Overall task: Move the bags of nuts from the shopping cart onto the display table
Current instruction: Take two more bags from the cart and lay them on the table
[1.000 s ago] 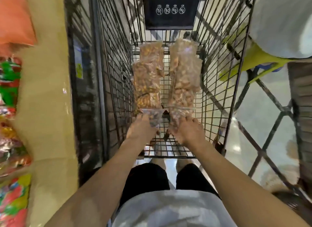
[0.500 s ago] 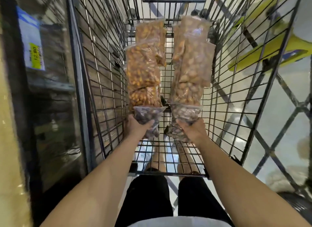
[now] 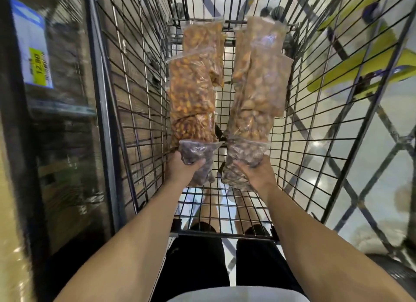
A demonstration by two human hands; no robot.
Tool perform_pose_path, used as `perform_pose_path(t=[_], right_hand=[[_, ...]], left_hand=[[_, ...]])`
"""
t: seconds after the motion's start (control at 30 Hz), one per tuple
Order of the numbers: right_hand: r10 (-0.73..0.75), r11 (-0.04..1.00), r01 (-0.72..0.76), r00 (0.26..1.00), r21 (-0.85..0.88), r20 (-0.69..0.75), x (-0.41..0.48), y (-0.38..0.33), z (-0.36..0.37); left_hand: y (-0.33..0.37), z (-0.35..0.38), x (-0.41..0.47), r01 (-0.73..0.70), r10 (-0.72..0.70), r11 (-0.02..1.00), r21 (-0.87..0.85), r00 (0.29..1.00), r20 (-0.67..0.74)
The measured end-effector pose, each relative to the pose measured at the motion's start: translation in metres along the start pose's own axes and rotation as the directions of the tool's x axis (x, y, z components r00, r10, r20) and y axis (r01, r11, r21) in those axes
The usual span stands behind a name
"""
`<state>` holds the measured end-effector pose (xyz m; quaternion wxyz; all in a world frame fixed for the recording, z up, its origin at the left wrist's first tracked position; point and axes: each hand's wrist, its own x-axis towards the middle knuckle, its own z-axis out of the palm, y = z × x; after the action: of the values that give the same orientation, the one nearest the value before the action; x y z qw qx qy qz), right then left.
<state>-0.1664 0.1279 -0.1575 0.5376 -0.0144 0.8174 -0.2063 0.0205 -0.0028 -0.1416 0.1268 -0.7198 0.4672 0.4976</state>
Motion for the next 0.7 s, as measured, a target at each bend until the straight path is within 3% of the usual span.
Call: perform_pose_path(t=[0.37, 0.57, 0.7], right_hand=[[-0.061, 0.998, 0.061, 0.998, 0.002, 0.027, -0.043, -0.004, -0.016], [-0.158, 0.987, 0.156, 0.986, 0.041, 0.055, -0.083, -0.015, -0.04], [-0.231, 0.97, 0.228, 0.972, 0.085, 0.035, -0.114, -0.04, -0.059]], left_hand=[[0.002, -0.018, -0.037, -0.077, 0.086, 0.995, -0.066, 0.987, 0.137], [0.012, -0.044, -0.078, -0.118, 0.135, 0.985, -0.129, 0.982, 0.135], [0.03, -0.069, -0.111, -0.241, 0.251, 0.96, -0.146, 0.967, 0.052]])
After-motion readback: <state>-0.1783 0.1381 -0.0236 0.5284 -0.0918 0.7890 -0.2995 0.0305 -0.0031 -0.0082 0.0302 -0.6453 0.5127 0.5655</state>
